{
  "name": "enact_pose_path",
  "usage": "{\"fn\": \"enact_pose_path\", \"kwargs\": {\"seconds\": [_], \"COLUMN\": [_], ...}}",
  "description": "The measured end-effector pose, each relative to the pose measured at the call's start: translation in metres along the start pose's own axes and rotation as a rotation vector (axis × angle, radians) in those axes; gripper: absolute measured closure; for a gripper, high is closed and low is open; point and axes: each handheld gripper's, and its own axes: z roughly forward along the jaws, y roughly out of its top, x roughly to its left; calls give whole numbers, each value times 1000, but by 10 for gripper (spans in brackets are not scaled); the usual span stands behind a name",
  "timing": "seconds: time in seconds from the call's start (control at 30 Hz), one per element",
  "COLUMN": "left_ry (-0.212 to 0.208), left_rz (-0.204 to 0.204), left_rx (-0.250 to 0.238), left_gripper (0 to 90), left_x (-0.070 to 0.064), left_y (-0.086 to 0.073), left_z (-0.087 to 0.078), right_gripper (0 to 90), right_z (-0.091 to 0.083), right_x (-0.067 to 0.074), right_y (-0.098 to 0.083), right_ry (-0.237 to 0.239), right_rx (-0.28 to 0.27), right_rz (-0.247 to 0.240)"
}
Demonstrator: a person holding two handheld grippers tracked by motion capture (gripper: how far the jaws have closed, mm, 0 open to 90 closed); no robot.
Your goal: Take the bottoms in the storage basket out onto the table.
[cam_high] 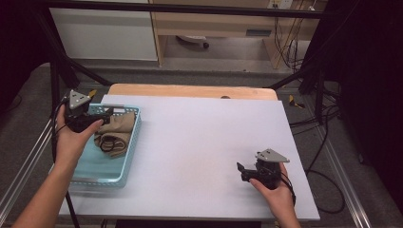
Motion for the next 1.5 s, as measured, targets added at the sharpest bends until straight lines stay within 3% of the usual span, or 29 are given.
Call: {"fn": "enact_pose_path", "kwargs": {"seconds": [0.13, 0.27, 0.5, 0.77, 0.87, 1.07, 1.17, 1.23, 1.27, 1.3, 1.4, 1.5], "left_ry": [25, 44, 60, 24, 35, 19, 6, -5, -26, -41, -45, -43], "left_rz": [-15, -30, -38, -72, -80, -72, -59, -76, -86, -104, -103, -134], "left_rx": [13, 30, 50, 134, 153, 261, 267, 268, 275, 282, 292, 305], "left_gripper": [102, 115, 159, 178, 163, 101, 113, 135, 205, 212, 212, 189], "left_x": [8, 17, 24, 26, 24, 18, 16, 15, 15, 15, 13, 13], "left_y": [-4, -11, -15, -33, -39, -59, -63, -65, -66, -67, -68, -70], "left_z": [4, 6, 11, 27, 31, 49, 52, 54, 54, 55, 57, 59], "right_gripper": [114, 115, 115, 113, 113, 110, 110, 109, 110, 110, 110, 110], "right_z": [0, 5, 6, 7, 10, 12, 12, 12, 13, 12, 12, 12], "right_x": [2, 10, 14, 15, 17, 21, 23, 23, 23, 23, 23, 23], "right_y": [1, 2, 0, -2, -4, -5, -5, -5, -5, -5, -5, -5], "right_ry": [-8, 2, 9, 18, 26, 39, 42, 43, 38, 38, 39, 41], "right_rx": [-6, 12, 31, 46, 62, 70, 77, 76, 75, 76, 75, 74], "right_rz": [11, -22, -32, -40, -49, -66, -67, -71, -74, -70, -70, -74]}}
